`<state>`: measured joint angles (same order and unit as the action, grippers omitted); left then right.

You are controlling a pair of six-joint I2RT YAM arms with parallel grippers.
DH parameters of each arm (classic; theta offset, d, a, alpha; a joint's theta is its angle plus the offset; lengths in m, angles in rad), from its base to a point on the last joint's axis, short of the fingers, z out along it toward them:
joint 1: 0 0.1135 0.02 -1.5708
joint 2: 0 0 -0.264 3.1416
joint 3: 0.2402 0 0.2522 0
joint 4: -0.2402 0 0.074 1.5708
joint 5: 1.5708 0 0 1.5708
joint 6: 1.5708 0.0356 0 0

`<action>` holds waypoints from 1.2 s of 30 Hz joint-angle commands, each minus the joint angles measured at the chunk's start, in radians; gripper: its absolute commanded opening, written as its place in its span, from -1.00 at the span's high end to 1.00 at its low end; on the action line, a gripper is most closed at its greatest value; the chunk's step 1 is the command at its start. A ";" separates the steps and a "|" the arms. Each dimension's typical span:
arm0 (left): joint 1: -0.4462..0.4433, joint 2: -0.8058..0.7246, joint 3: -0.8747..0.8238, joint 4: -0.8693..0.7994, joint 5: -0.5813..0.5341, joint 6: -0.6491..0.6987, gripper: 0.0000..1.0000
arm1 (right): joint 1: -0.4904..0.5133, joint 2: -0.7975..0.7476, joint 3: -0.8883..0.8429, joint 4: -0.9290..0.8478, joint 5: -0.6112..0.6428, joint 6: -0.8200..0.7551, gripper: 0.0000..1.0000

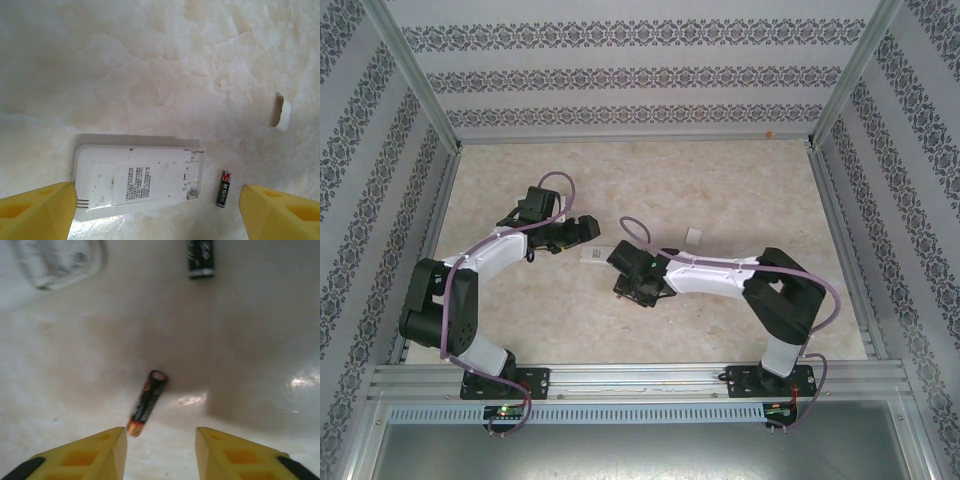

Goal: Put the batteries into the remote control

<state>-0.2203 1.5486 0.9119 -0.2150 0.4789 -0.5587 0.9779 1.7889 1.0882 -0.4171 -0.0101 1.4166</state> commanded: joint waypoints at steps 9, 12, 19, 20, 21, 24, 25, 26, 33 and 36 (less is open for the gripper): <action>0.025 0.005 -0.005 0.021 0.015 0.009 -0.70 | 0.007 0.080 0.086 -0.069 -0.002 0.039 0.29; 0.029 0.014 -0.002 0.024 0.022 0.011 -0.70 | 0.008 0.064 0.101 -0.077 0.013 0.014 0.34; 0.036 0.028 0.003 0.038 0.036 0.010 -0.70 | 0.015 0.064 0.194 -0.122 0.103 -0.055 0.26; 0.038 0.029 0.003 0.038 0.038 0.011 -0.70 | 0.010 0.078 0.201 -0.127 0.099 -0.050 0.25; 0.039 0.029 0.003 0.037 0.039 0.011 -0.70 | 0.005 0.092 0.206 -0.125 0.085 -0.045 0.24; 0.045 0.026 -0.001 0.036 0.042 0.014 -0.70 | -0.004 0.137 0.227 -0.128 0.038 -0.023 0.22; 0.048 0.024 -0.002 0.036 0.042 0.014 -0.70 | -0.004 0.150 0.239 -0.128 0.033 -0.028 0.19; 0.050 0.024 -0.006 0.039 0.042 0.013 -0.70 | -0.004 0.165 0.256 -0.130 0.031 -0.042 0.16; 0.059 0.023 -0.021 0.052 0.053 0.011 -0.70 | -0.007 0.248 0.334 -0.156 0.027 -0.094 0.15; 0.062 0.017 -0.027 0.058 0.054 0.010 -0.70 | -0.007 0.262 0.324 -0.185 0.026 -0.075 0.28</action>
<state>-0.1745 1.5627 0.8974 -0.1921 0.5175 -0.5579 0.9771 2.0327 1.3983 -0.5396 0.0162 1.3434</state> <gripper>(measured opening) 0.848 0.362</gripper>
